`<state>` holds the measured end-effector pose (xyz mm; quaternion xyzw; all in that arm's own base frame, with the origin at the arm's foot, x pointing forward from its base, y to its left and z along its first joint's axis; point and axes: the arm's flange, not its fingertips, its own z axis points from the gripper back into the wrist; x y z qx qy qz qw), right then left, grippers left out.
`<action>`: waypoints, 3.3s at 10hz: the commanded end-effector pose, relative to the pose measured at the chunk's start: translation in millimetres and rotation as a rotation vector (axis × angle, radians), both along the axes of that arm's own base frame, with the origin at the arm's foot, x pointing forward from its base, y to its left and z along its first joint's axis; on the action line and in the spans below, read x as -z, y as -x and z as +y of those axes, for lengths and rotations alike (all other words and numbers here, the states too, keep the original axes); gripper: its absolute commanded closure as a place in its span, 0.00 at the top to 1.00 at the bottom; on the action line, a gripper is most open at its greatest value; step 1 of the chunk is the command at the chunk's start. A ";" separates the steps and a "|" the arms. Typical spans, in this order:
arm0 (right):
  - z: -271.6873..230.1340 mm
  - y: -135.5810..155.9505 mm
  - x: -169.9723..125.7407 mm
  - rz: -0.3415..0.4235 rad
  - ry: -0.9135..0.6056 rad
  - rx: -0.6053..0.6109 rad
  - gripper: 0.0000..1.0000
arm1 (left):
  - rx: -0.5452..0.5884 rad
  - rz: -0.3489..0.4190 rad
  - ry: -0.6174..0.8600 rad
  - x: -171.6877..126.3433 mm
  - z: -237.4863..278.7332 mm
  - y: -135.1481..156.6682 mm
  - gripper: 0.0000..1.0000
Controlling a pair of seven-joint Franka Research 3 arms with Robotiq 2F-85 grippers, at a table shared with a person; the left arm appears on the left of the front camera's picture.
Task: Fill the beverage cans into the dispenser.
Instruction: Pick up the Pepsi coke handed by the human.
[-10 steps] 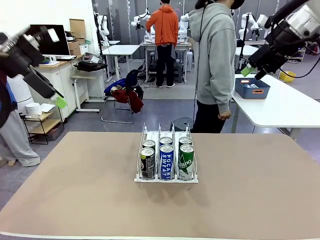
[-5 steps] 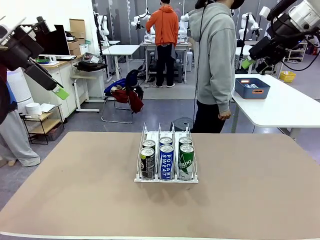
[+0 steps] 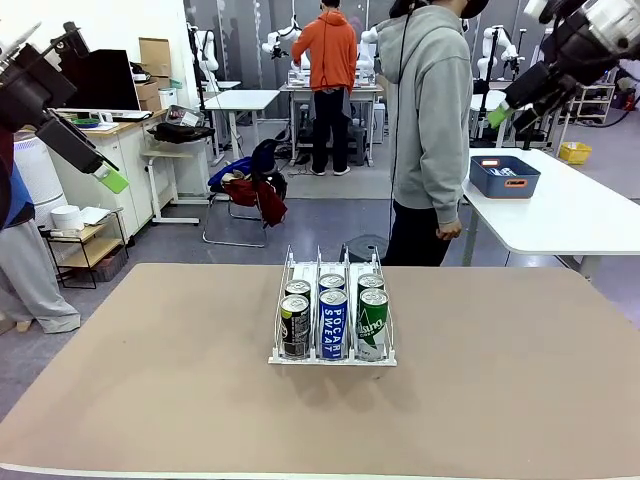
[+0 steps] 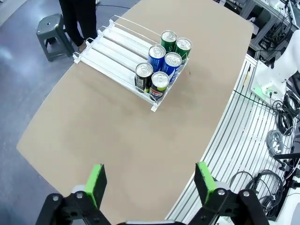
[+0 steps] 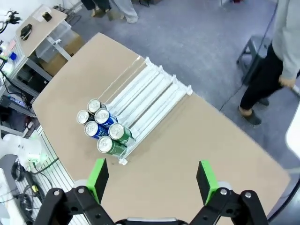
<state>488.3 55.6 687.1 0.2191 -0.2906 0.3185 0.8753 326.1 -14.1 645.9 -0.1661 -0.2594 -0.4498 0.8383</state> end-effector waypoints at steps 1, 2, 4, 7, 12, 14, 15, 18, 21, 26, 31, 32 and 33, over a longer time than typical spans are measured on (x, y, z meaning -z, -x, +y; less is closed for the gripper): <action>-7.0 2.1 4.6 -0.087 -0.018 -0.047 1.00 | 0.027 0.002 0.023 1.0 3.3 -0.1 1.00; -4.5 -1.0 3.9 -0.084 -0.026 -0.027 1.00 | 0.027 0.002 0.023 1.0 3.3 -0.1 1.00; -4.2 4.4 -10.4 -0.068 0.003 -0.032 1.00 | 0.027 0.002 0.023 1.0 3.3 -0.1 1.00; -4.6 7.4 -9.8 -0.203 0.115 -0.074 1.00 | -0.004 0.015 -0.031 -12.0 -1.5 3.0 1.00; -28.9 37.4 -34.0 -0.226 0.205 -0.187 1.00 | -0.004 0.013 0.075 -79.0 5.5 8.6 1.00; -37.5 36.6 -45.3 -0.212 0.190 -0.170 1.00 | -0.024 -0.012 0.085 -90.5 3.0 8.3 1.00; -36.9 32.0 -42.1 -0.117 0.128 -0.138 1.00 | 0.025 -0.038 0.015 -75.7 1.0 14.9 1.00; -33.5 39.2 -43.0 -0.232 0.200 -0.168 1.00 | -0.016 -0.025 0.063 -92.7 3.8 12.9 1.00; -33.6 39.0 -44.7 -0.208 0.185 -0.168 1.00 | -0.012 -0.036 0.100 -94.8 2.5 10.8 1.00; -33.3 37.2 -56.9 -0.322 0.134 -0.145 1.00 | 0.004 -0.084 0.176 -110.4 -3.2 13.4 1.00; -34.8 36.5 -60.7 -0.297 0.147 -0.125 1.00 | 0.002 -0.068 0.163 -113.8 -2.6 16.9 1.00; -35.3 35.5 -60.3 -0.300 0.145 -0.119 1.00 | 0.002 -0.068 0.163 -113.8 -2.6 16.9 1.00; -34.6 39.0 -65.5 -0.307 0.135 -0.151 1.00 | 0.002 -0.068 0.163 -113.8 -2.6 16.9 1.00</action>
